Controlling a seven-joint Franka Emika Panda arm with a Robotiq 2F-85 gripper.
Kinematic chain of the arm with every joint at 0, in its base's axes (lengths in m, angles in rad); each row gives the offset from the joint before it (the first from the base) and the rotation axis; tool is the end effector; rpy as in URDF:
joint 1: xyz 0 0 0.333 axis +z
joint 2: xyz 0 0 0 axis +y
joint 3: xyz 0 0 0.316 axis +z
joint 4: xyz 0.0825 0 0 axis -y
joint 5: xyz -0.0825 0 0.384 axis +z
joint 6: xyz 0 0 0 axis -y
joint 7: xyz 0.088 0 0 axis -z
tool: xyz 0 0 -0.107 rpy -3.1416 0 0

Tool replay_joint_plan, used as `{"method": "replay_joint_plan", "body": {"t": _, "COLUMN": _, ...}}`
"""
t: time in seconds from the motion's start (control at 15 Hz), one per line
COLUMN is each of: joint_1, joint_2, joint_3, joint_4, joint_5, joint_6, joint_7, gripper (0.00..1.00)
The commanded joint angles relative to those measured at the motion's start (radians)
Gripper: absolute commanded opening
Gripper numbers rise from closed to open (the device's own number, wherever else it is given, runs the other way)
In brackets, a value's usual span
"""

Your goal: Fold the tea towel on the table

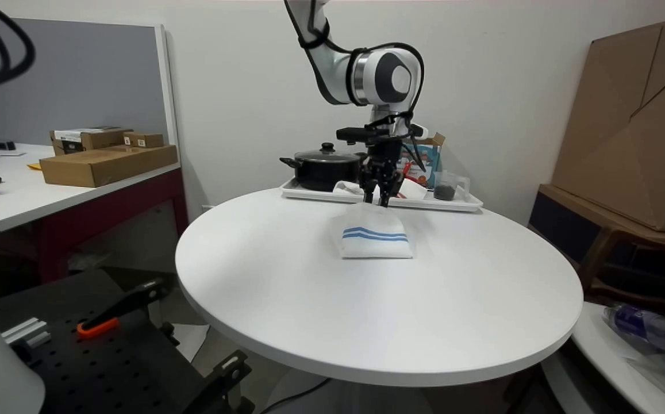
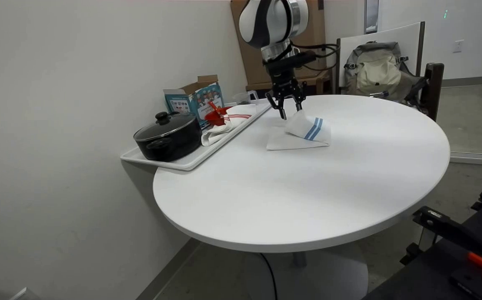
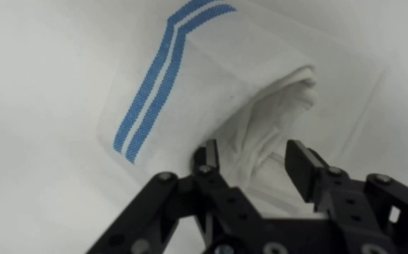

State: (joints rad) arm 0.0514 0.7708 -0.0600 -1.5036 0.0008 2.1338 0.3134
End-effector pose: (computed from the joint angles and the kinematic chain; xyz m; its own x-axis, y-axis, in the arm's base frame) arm 0.6978 0.0003 0.1991 0.9444 -0.3061 -0.1196 -0.2979 -0.9511 0.0821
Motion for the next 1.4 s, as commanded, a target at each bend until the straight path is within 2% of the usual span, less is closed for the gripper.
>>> {"method": "replay_joint_plan", "body": {"t": 0.0, "joint_1": -0.006, "joint_2": 0.03, "joint_3": 0.007, "joint_4": 0.052, "joint_5": 0.003, "joint_6": 0.009, "joint_7": -0.04, "gripper": 0.84}}
{"method": "replay_joint_plan", "body": {"t": 0.13, "joint_1": -0.006, "joint_2": 0.034, "joint_3": 0.008, "joint_4": 0.055, "joint_5": 0.011, "joint_6": 0.04, "joint_7": -0.038, "gripper": 0.98}}
{"method": "replay_joint_plan", "body": {"t": 0.2, "joint_1": -0.009, "joint_2": 0.038, "joint_3": 0.013, "joint_4": 0.054, "joint_5": 0.025, "joint_6": 0.071, "joint_7": -0.028, "gripper": 1.0}}
{"method": "replay_joint_plan", "body": {"t": 0.27, "joint_1": 0.007, "joint_2": -0.061, "joint_3": 0.024, "joint_4": -0.082, "joint_5": 0.042, "joint_6": 0.142, "joint_7": -0.004, "gripper": 1.0}}
{"method": "replay_joint_plan", "body": {"t": 0.6, "joint_1": 0.001, "joint_2": -0.222, "joint_3": 0.075, "joint_4": -0.287, "joint_5": 0.123, "joint_6": 0.36, "joint_7": -0.043, "gripper": 1.0}}
{"method": "replay_joint_plan", "body": {"t": 0.8, "joint_1": -0.007, "joint_2": -0.33, "joint_3": 0.101, "joint_4": -0.408, "joint_5": 0.138, "joint_6": 0.382, "joint_7": -0.092, "gripper": 1.0}}
{"method": "replay_joint_plan", "body": {"t": 1.0, "joint_1": -0.023, "joint_2": -0.42, "joint_3": 0.112, "joint_4": -0.496, "joint_5": 0.14, "joint_6": 0.326, "joint_7": -0.167, "gripper": 1.0}}
{"method": "replay_joint_plan", "body": {"t": 1.33, "joint_1": -0.054, "joint_2": -0.551, "joint_3": 0.09, "joint_4": -0.625, "joint_5": 0.139, "joint_6": 0.296, "joint_7": -0.236, "gripper": 1.0}}
